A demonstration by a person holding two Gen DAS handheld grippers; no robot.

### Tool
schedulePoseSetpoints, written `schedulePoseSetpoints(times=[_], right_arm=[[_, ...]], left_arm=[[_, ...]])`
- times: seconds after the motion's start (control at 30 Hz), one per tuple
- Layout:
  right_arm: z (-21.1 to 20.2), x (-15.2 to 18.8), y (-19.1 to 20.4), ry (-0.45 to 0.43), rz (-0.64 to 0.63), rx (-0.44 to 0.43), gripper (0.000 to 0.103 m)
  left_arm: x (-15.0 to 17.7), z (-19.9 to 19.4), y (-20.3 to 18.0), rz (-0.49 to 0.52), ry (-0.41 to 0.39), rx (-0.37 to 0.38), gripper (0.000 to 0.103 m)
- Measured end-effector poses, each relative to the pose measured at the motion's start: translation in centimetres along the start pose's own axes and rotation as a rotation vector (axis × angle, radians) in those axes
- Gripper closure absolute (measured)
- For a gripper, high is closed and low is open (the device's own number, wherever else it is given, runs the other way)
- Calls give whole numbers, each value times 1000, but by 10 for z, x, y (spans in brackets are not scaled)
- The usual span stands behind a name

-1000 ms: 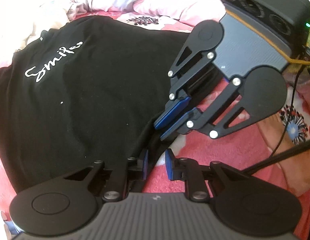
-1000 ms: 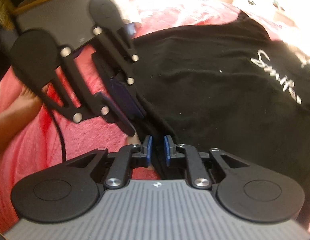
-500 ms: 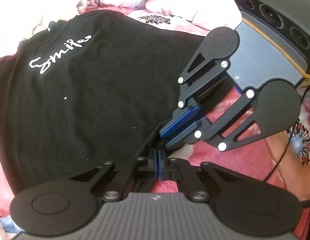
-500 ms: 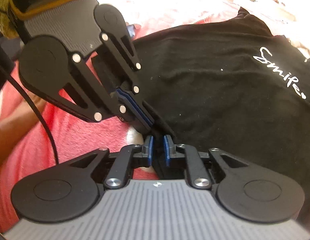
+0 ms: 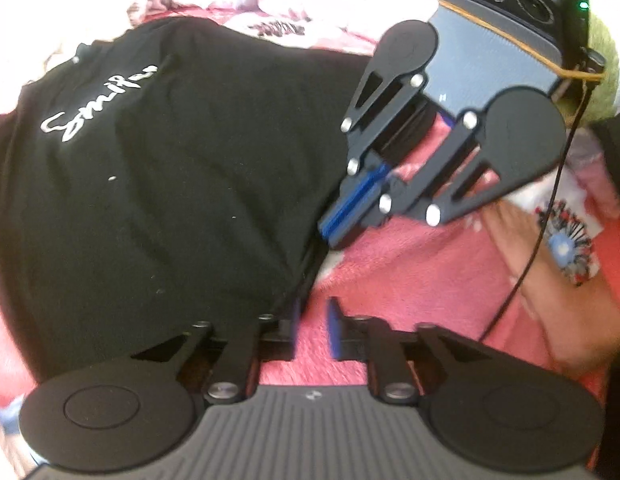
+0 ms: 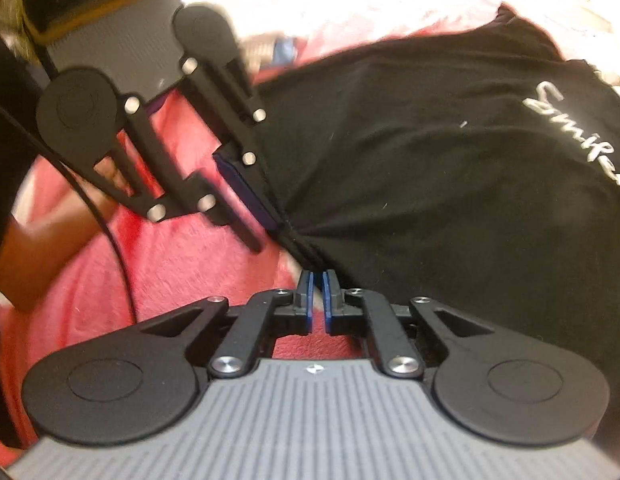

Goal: Fold clothes

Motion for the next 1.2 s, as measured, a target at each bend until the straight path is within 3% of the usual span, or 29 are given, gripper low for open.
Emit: schedulePoseSetpoints(times=[0.1, 0.17, 0.23, 0.37, 0.5, 0.57, 0.63, 0.73, 0.87, 1.0, 1.2], right_arm=[[-20, 0, -15, -110, 92, 36, 95], [-27, 12, -25, -137, 176, 66, 92], [-31, 32, -34, -137, 265, 96, 92], [-41, 69, -50, -136, 439, 152, 92], [-68, 63, -55, -72, 474, 186, 92], [-85, 36, -68, -65, 440, 197, 91], [-102, -3, -86, -74, 384, 205, 83], [-116, -70, -130, -114, 367, 225, 67], [-89, -148, -188, -129, 385, 251, 65], [-39, -201, -221, -137, 343, 226, 65], [29, -284, -266, -227, 326, 196, 65]], left_arm=[[2, -16, 18, -97, -46, -43, 79], [8, -11, 36, -184, -16, -118, 78], [23, 3, 49, -231, 63, -196, 79], [43, -3, 49, -252, 106, -206, 71], [24, -24, 60, -308, 110, -173, 65], [3, -31, 79, -345, 104, -186, 58], [-17, -31, 106, -403, 112, -229, 49], [-33, -17, 159, -527, 144, -339, 49], [-38, 7, 226, -730, 158, -450, 49], [-23, 29, 274, -961, 146, -432, 49], [-9, 62, 313, -1189, 155, -377, 52]])
Point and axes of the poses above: each gripper's, at about its wrist camera, not at the fingertips, and z roughly the way its jaws point, y to its left, x to its underside, the point moved 7 cm from there along z, roughly the way its jaws point, and after that the axes turned 14 degrees about -x, right-handed, at the moved point
